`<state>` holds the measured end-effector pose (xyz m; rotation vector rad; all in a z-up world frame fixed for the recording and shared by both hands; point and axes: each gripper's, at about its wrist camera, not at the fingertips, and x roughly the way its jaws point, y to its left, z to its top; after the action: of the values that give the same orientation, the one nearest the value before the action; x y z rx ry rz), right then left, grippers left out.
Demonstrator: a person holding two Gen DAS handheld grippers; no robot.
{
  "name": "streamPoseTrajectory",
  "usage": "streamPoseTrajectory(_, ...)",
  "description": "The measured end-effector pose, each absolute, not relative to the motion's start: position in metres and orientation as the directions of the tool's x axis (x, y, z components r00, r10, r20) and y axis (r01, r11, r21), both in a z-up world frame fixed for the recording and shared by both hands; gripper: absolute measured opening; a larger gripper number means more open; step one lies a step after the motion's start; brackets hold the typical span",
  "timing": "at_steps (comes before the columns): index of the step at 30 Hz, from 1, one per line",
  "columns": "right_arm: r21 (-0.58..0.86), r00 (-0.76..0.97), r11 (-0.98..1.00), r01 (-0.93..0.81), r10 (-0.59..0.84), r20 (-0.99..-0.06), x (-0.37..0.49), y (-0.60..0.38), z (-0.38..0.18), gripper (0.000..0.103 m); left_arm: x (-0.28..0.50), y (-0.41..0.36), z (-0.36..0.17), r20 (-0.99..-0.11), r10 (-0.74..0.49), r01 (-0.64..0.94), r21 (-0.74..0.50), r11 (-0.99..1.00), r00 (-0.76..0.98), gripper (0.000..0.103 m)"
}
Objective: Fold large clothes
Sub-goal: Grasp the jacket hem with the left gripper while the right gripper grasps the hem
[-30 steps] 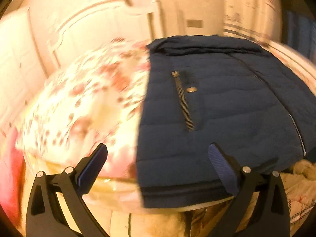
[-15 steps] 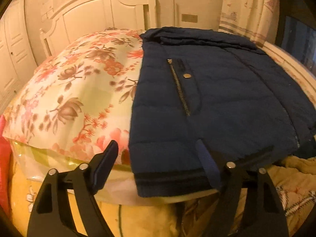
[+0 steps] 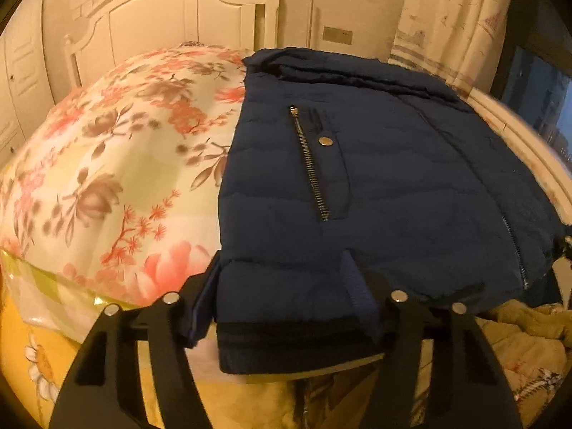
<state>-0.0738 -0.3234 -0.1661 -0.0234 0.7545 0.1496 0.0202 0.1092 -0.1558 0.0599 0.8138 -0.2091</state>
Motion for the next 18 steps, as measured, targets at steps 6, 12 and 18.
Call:
streamPoseTrajectory(6,0.046,0.723,0.982,-0.185,0.168,-0.67,-0.08,-0.313,-0.161,0.052,0.011,0.1,-0.149,-0.719,-0.199,0.275,-0.012,0.961,0.665,0.02)
streamPoseTrajectory(12,0.036,0.76,0.981,-0.19,0.17,-0.627,-0.098,-0.31,-0.138,0.028,-0.025,0.091,-0.113,-0.674,-0.252,0.339,-0.001,0.941,0.695,0.016)
streamPoseTrajectory(18,0.089,0.787,0.975,-0.205,0.218,-0.577,-0.152,-0.315,-0.11,0.023,-0.078,0.105,-0.071,-0.603,-0.346,0.373,-0.085,0.924,0.719,0.016)
